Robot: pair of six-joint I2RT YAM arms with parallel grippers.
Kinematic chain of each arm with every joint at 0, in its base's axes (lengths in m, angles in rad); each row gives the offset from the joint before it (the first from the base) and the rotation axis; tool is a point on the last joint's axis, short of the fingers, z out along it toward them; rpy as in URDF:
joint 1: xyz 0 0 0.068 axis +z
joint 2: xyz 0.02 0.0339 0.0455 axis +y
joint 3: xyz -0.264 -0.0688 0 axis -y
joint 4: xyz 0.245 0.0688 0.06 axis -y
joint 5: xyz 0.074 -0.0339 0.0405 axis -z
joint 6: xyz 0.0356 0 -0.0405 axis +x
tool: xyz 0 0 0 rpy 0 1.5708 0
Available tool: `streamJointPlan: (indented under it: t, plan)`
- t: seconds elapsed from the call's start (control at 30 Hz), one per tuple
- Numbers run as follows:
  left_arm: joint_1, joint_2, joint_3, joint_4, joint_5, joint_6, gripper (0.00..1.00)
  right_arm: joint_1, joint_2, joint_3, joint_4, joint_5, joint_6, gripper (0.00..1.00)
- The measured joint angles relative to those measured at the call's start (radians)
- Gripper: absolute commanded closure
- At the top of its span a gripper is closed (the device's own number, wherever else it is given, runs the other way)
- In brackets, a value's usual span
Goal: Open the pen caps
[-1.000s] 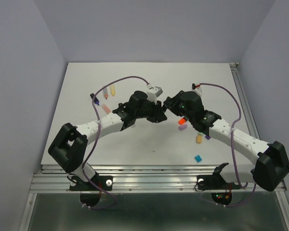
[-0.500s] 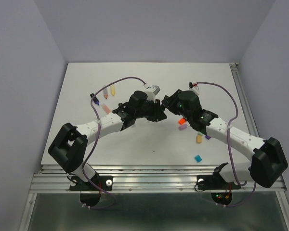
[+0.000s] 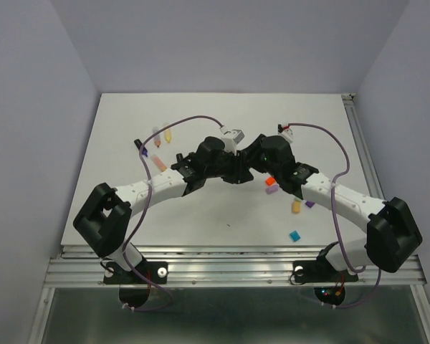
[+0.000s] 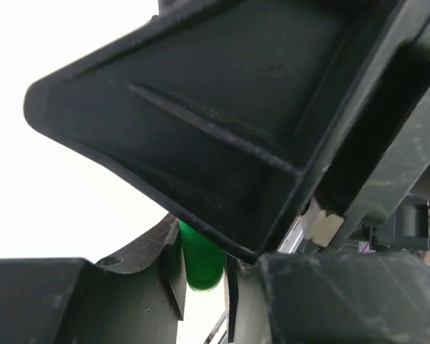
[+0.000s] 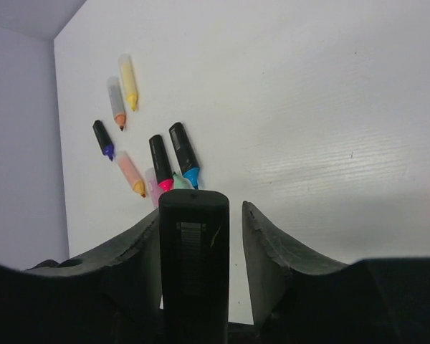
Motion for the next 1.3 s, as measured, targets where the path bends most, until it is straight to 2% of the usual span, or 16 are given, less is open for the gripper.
streamJointPlan:
  t: [0.03,0.27,0.53,0.73,0.8,0.93,1.0,1.1,1.17,1.2,1.23,1.3]
  plan:
    - [0.0,0.003,0.004,0.0,0.001,-0.002,1.0,0.0,0.003,0.0,0.0,0.003,0.0,0.6]
    - [0.0,0.023,0.011,-0.007,0.0,-0.01,1.0,0.001,0.017,0.002,0.002,0.019,-0.011,0.99]
    - [0.003,0.008,-0.046,0.07,-0.026,-0.029,1.0,0.017,0.077,0.074,-0.043,0.096,-0.059,0.99]
    - [0.002,-0.101,-0.279,0.277,-0.084,-0.11,1.0,0.015,0.195,0.195,-0.116,0.053,-0.087,0.99]
    - [-0.016,-0.167,-0.365,0.246,-0.031,-0.132,1.0,-0.055,0.257,0.272,-0.101,0.118,-0.112,0.99]
    - [-0.094,-0.246,-0.481,0.148,0.063,-0.172,1.0,-0.298,0.327,0.409,-0.067,0.275,-0.157,0.99]
    - [-0.098,-0.271,-0.51,0.12,0.077,-0.192,1.0,-0.357,0.324,0.433,-0.061,0.32,-0.168,0.99]
    - [-0.096,-0.299,-0.515,0.1,0.069,-0.201,1.0,-0.364,0.31,0.441,-0.053,0.33,-0.183,0.99]
    - [-0.095,-0.301,-0.499,0.08,0.055,-0.195,1.0,-0.346,0.293,0.426,-0.035,0.285,-0.204,0.96]
    - [-0.095,-0.301,-0.488,0.074,0.045,-0.191,1.0,-0.34,0.28,0.407,-0.017,0.252,-0.221,0.84]
    - [-0.092,-0.3,-0.475,0.067,0.037,-0.184,1.0,-0.334,0.257,0.377,0.0,0.211,-0.24,0.8]
    - [-0.087,-0.3,-0.441,0.064,0.018,-0.172,1.0,-0.32,0.195,0.292,0.052,0.094,-0.285,0.57]
